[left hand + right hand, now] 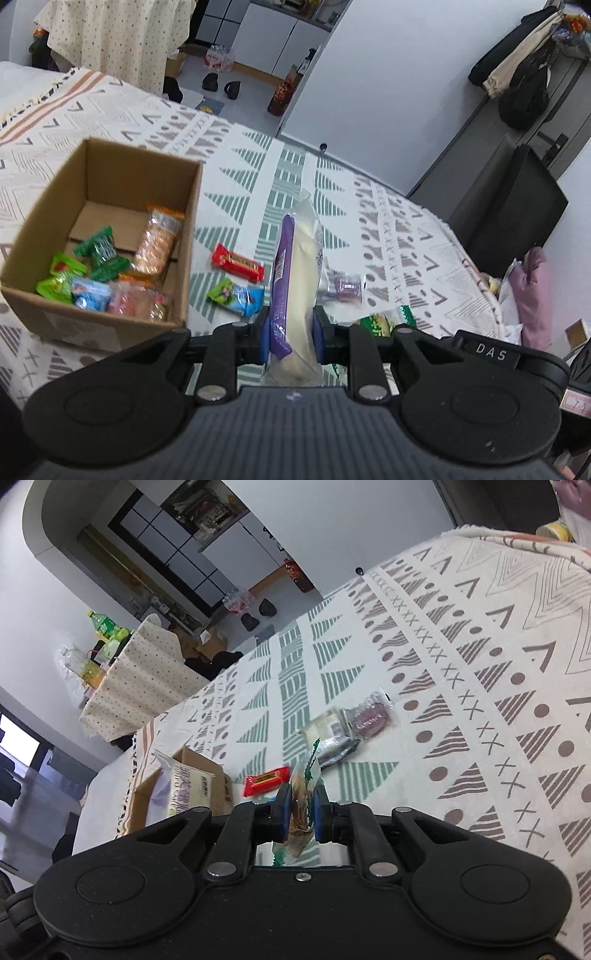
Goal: Organize snacks
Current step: 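Carry both snacks over the box and open both grippers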
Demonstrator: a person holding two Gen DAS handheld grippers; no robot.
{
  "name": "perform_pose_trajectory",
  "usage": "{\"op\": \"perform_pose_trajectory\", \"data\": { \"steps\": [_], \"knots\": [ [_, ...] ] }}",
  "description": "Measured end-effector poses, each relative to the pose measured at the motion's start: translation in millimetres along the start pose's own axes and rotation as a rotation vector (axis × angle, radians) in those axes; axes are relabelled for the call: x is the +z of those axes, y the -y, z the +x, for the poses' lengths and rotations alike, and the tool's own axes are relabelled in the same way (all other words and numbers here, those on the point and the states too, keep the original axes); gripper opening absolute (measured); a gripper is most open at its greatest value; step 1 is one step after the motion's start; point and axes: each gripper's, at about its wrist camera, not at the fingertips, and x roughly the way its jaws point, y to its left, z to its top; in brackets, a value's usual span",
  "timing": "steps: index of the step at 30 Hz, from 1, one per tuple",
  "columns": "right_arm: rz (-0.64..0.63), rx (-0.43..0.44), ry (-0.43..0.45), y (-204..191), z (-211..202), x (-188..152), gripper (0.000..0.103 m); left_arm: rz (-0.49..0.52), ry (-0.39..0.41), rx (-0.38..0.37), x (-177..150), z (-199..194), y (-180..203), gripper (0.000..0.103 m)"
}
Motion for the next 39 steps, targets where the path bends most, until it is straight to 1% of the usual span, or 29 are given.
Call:
{"op": "perform_pose_trajectory", "data": {
  "steps": [9, 19, 30, 39],
  "knots": [
    [-0.047, 0.005, 0.019, -38.3, -5.1, 0.7, 0.012, -0.049, 0.029, -0.007, 23.4, -19.8, -23.1, 0.021],
    [-0.076, 0.022, 0.036, -78.0, 2.6, 8.4, 0.012, -0.095, 0.045, -0.007, 44.9, -33.8, -52.1, 0.021],
    [-0.124, 0.048, 0.025, -127.0, 21.4, 8.6, 0.011, -0.165, 0.063, 0.021, 68.9, -41.3, -96.5, 0.021],
    [-0.151, 0.076, 0.000, -159.7, 45.7, 8.7, 0.011, -0.218, 0.065, 0.050, 89.7, -37.5, -129.9, 0.021]
  ]
}}
